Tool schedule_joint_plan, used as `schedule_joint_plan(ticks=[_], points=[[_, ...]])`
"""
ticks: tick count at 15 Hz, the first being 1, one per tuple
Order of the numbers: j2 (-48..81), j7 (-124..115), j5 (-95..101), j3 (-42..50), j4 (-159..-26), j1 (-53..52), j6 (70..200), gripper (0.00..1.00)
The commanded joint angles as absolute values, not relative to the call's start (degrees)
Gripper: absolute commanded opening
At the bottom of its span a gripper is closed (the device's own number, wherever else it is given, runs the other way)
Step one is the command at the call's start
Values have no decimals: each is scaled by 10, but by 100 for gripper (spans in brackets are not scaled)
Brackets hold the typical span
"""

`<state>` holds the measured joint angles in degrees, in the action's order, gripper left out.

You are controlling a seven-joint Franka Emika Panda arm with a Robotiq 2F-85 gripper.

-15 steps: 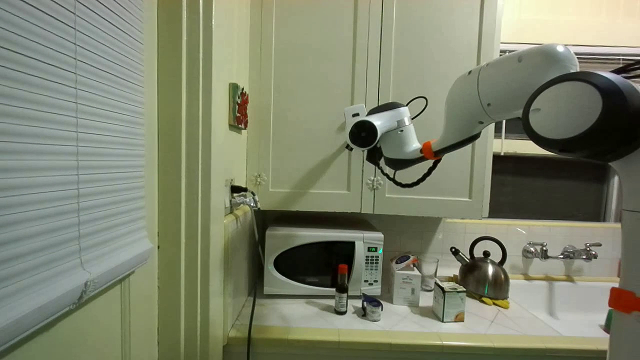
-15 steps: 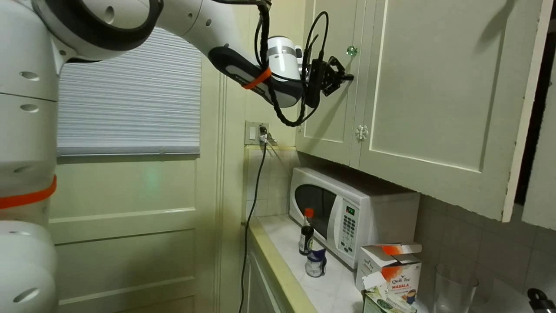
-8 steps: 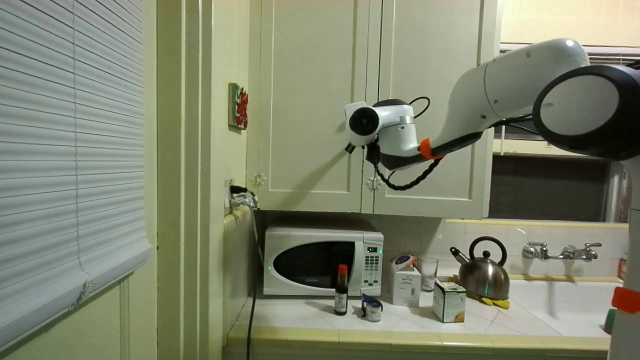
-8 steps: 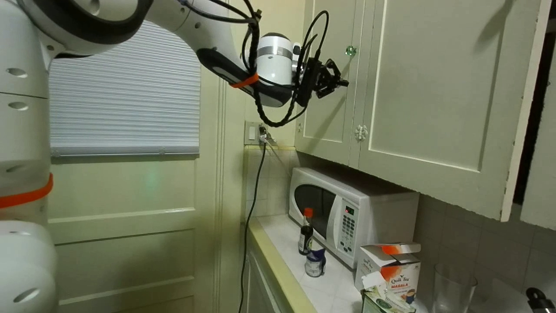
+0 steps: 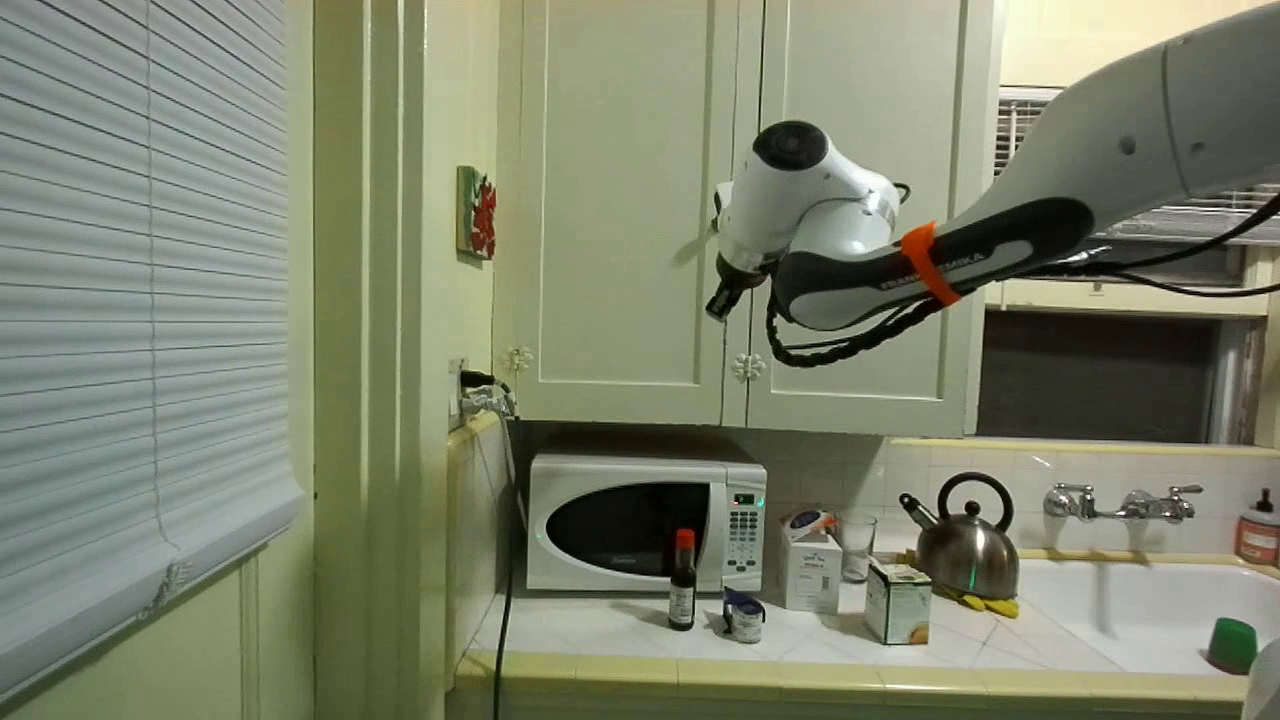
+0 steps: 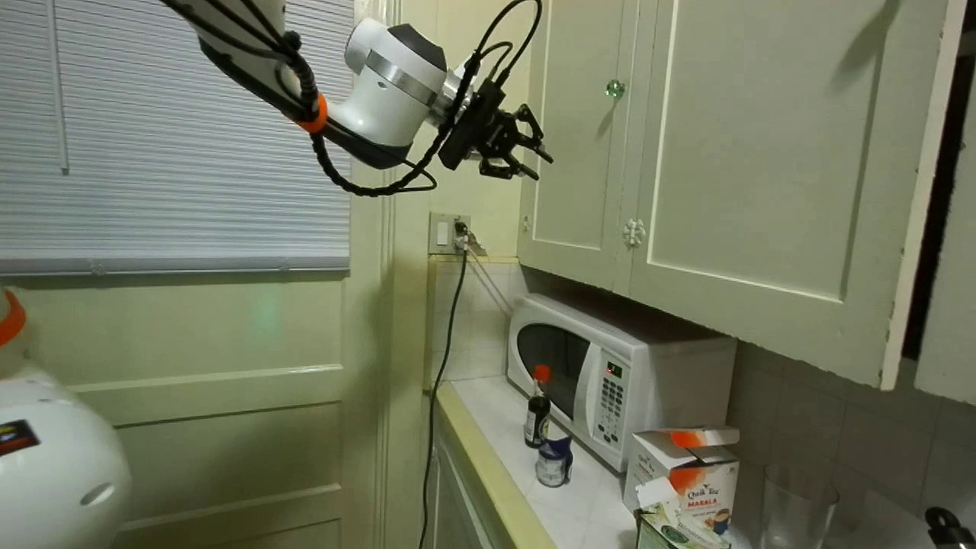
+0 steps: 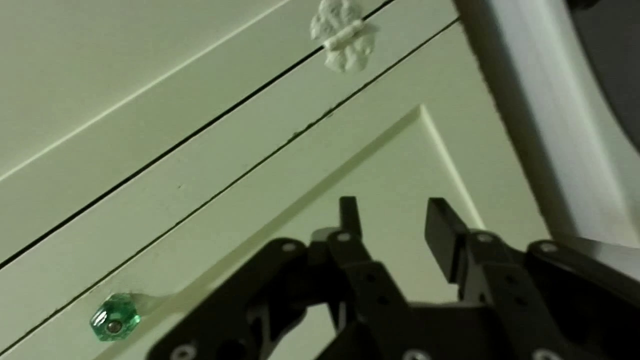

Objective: Close the left upper cabinet door.

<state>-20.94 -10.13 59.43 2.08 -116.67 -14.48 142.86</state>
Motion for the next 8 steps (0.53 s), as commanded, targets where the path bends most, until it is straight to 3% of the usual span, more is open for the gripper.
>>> schedule_joint_plan(ticks=[1, 4, 8], points=[[-338, 9, 436, 70, -1240, -247, 1330, 71], [-408, 41, 297, 24, -1235, -233, 1225, 95], [-491, 10, 142, -59, -1238, -183, 1070, 100]])
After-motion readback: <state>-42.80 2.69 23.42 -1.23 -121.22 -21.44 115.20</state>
